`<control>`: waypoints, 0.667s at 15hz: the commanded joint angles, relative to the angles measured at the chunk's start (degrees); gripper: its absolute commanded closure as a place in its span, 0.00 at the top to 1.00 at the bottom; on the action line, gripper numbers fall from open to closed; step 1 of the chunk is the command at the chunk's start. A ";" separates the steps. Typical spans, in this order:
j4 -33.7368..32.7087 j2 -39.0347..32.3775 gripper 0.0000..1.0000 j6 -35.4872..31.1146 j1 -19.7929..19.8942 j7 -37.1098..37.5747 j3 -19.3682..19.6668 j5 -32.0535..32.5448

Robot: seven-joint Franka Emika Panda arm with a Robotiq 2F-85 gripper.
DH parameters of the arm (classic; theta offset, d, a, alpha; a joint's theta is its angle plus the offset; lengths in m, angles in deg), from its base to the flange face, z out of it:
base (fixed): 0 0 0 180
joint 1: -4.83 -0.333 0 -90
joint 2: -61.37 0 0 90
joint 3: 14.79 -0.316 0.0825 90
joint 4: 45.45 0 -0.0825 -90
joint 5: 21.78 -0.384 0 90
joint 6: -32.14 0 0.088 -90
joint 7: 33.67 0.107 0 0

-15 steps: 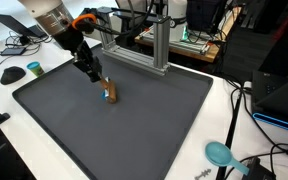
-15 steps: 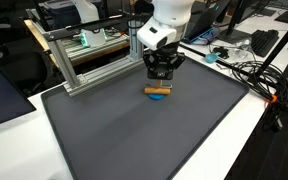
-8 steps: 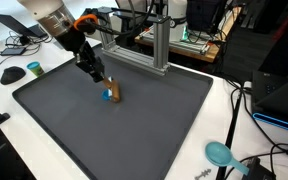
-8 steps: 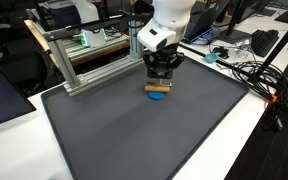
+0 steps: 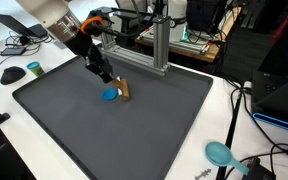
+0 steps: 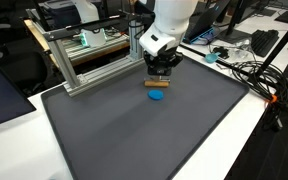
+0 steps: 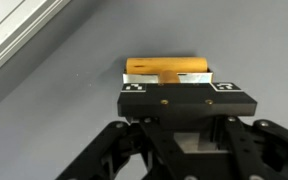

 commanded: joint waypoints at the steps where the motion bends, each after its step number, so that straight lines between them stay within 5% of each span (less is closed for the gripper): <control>1: 8.06 6.82 0.22 -2.07 -1.55 -4.51 0.80 3.52; 6: 17.58 18.75 0.22 -3.47 -3.40 -13.30 -0.16 11.44; 10: 19.02 21.71 0.22 -13.38 -3.51 -16.94 -1.95 10.12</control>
